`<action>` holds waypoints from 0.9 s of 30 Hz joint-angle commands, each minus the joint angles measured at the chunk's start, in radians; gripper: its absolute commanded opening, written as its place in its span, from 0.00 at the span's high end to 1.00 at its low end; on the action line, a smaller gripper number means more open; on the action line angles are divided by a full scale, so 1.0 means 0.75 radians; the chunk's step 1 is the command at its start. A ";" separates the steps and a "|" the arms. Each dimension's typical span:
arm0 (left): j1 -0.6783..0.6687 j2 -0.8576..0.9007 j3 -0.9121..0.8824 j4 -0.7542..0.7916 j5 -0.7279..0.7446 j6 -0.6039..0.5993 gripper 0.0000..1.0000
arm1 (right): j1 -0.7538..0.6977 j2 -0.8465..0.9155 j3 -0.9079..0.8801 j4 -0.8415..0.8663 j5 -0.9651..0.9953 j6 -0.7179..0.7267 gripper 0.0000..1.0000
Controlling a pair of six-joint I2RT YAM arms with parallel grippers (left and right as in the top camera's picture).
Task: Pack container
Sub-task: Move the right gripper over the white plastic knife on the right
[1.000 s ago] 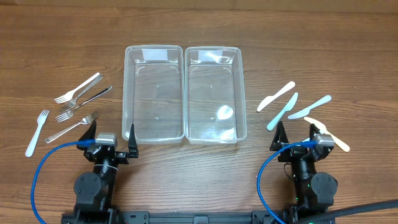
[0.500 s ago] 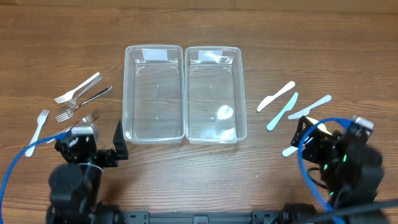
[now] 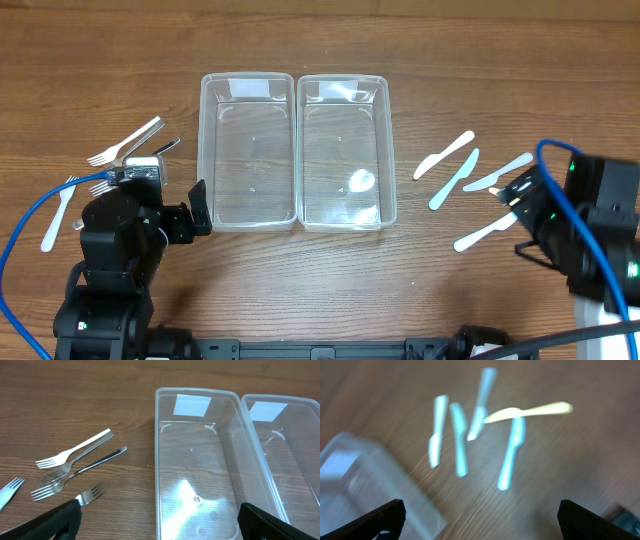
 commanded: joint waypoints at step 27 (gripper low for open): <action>-0.006 -0.004 0.043 -0.008 -0.060 -0.014 0.00 | -0.157 0.510 -0.620 0.662 -0.374 0.255 0.00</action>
